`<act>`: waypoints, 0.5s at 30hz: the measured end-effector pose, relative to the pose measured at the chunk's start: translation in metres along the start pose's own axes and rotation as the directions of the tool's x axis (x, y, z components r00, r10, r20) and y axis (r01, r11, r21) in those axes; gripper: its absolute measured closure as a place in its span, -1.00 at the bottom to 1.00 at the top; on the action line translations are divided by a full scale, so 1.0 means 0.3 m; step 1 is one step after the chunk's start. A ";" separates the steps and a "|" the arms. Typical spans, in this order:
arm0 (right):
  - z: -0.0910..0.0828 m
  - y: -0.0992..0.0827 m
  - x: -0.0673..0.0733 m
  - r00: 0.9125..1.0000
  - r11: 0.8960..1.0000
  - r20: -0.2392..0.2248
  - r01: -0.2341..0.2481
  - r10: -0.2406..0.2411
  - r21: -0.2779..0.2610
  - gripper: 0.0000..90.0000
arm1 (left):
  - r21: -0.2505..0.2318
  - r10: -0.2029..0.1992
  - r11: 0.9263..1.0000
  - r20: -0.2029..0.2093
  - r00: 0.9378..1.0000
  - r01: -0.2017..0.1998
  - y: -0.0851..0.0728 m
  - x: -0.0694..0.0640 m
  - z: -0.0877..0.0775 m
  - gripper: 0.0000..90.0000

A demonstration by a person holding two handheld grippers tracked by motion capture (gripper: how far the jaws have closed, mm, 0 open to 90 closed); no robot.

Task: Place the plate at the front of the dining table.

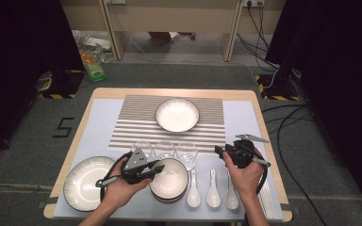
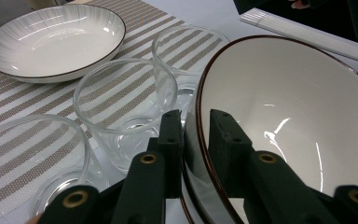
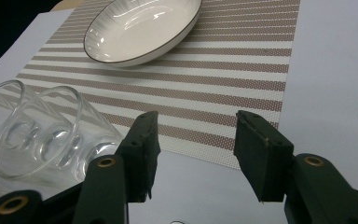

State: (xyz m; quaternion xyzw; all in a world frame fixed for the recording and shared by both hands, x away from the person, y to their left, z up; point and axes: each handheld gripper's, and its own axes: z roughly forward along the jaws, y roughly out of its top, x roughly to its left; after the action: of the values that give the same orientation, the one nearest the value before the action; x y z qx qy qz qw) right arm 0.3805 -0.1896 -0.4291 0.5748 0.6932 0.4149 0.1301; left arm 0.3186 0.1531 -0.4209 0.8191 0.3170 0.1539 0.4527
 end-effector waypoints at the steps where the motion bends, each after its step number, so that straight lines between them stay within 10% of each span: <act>1: 0.000 0.000 -0.002 1.000 1.000 -0.001 0.000 0.000 0.002 0.11 | 0.004 0.000 1.000 -0.001 1.000 0.000 0.002 0.000 0.000 0.67; 15: 0.004 -0.006 -0.011 1.000 1.000 -0.002 -0.013 0.013 0.004 0.12 | -0.017 0.041 0.999 -0.041 0.998 -0.042 0.004 -0.014 0.002 0.82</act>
State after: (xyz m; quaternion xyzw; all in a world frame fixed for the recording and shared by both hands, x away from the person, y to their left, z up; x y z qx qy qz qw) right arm 0.3812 -0.1922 -0.4321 0.5790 0.6906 0.4148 0.1256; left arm 0.3162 0.1496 -0.4201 0.8181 0.3078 0.1827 0.4500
